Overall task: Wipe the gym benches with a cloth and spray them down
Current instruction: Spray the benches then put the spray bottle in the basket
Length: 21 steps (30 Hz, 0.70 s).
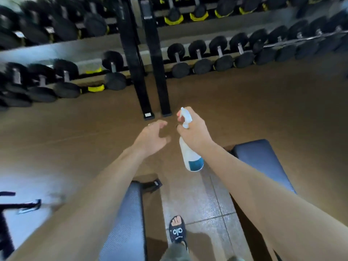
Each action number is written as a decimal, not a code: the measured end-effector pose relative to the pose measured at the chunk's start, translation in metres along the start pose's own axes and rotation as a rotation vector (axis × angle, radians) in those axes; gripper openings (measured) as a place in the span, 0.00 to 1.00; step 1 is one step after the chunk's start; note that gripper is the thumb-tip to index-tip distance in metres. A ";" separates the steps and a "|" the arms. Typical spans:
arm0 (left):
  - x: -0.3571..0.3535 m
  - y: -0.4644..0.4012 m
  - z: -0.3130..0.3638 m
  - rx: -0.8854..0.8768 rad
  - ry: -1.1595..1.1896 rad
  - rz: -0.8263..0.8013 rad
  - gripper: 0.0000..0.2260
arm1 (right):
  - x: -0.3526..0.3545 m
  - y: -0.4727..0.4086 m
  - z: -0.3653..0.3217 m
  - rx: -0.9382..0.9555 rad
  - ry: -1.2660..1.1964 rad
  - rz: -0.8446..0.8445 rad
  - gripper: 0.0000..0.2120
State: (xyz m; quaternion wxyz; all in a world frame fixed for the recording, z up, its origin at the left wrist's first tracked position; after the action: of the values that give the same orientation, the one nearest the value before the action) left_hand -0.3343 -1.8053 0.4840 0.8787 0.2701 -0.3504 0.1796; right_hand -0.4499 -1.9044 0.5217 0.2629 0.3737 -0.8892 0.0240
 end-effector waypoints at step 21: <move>0.222 -0.087 -0.118 0.493 0.155 0.327 0.23 | -0.132 -0.250 -0.187 0.410 0.124 -0.298 0.08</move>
State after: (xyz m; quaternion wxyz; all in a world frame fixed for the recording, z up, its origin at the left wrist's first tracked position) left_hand -0.0760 -1.7750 0.5396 0.7702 0.4006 -0.2669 0.4185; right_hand -0.1195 -1.9531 0.5798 0.2362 0.5438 -0.7832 0.1874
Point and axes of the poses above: each hand's wrist, its own y-axis away from the middle knuckle, its own x-axis out of the back of the hand, z = x × y, the point moved 9 cm from there along -y, towards the middle knuckle, and after that the axes turned 2 degrees about y, right-handed, at the moved point
